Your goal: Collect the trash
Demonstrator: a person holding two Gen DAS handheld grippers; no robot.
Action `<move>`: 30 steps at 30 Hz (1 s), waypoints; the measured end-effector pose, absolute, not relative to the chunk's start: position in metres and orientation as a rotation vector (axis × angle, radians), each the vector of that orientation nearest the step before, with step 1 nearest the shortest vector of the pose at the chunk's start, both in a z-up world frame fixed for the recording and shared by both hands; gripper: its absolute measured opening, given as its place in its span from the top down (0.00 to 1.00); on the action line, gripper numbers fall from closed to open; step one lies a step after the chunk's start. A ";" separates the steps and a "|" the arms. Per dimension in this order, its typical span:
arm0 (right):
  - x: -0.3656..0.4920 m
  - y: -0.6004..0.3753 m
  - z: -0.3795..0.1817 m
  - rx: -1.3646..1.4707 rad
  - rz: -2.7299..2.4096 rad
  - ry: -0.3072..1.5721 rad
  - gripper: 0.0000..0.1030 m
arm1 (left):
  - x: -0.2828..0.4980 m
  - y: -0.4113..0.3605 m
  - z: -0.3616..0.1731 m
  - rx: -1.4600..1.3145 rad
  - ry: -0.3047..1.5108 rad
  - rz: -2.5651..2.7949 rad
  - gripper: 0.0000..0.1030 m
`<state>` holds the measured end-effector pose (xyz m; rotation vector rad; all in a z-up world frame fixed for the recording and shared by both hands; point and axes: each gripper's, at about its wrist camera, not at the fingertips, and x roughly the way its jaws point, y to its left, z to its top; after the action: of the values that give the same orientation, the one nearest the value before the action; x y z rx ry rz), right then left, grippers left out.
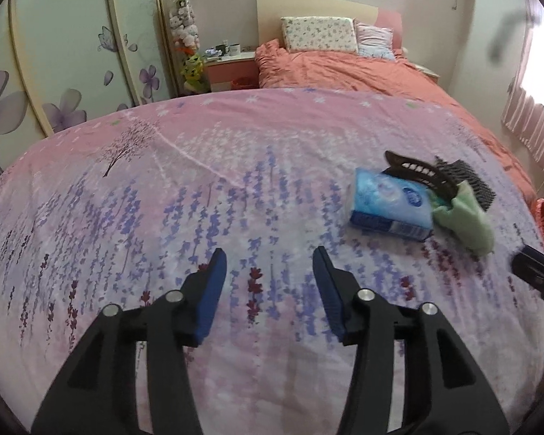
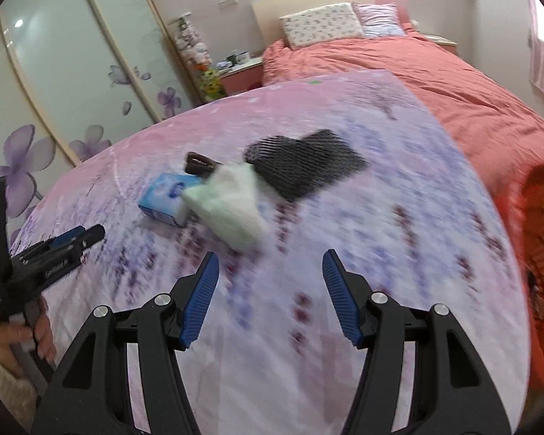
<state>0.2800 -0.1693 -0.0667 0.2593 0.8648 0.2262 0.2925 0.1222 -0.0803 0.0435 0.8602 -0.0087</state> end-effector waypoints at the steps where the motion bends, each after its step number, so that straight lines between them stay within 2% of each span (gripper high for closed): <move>1: 0.288 -0.161 -0.067 0.261 0.234 0.871 0.42 | 0.292 0.120 -0.079 0.036 0.858 -0.019 0.48; 4: 0.304 -0.144 -0.069 0.253 0.246 0.880 0.46 | 0.292 0.115 -0.077 0.012 0.854 -0.035 0.37; 5: 0.307 -0.140 -0.070 0.242 0.245 0.881 0.56 | 0.293 0.112 -0.077 0.002 0.853 -0.039 0.30; 6: 0.311 -0.136 -0.072 0.226 0.243 0.887 0.74 | 0.294 0.109 -0.077 -0.013 0.851 -0.043 0.26; 8: 0.314 -0.134 -0.077 0.204 0.238 0.907 0.87 | 0.301 0.103 -0.078 -0.031 0.848 -0.057 0.19; 11: 0.300 -0.149 -0.077 0.222 0.215 0.886 0.90 | 0.311 0.086 -0.081 -0.030 0.837 -0.083 0.07; 13: 0.289 -0.161 -0.077 0.221 0.179 0.872 0.90 | 0.317 0.072 -0.085 -0.016 0.844 -0.086 0.04; 22: 0.272 -0.199 -0.079 0.245 0.088 0.876 0.90 | 0.350 0.031 -0.109 0.093 0.914 -0.028 0.06; 30: 0.270 -0.208 -0.082 0.260 0.076 0.879 0.90 | 0.344 0.100 -0.111 0.061 0.932 0.089 0.11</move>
<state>0.2702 -0.2078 -0.0819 0.2600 0.8786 0.0758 0.3441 0.0996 -0.1107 0.0613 0.9320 0.0885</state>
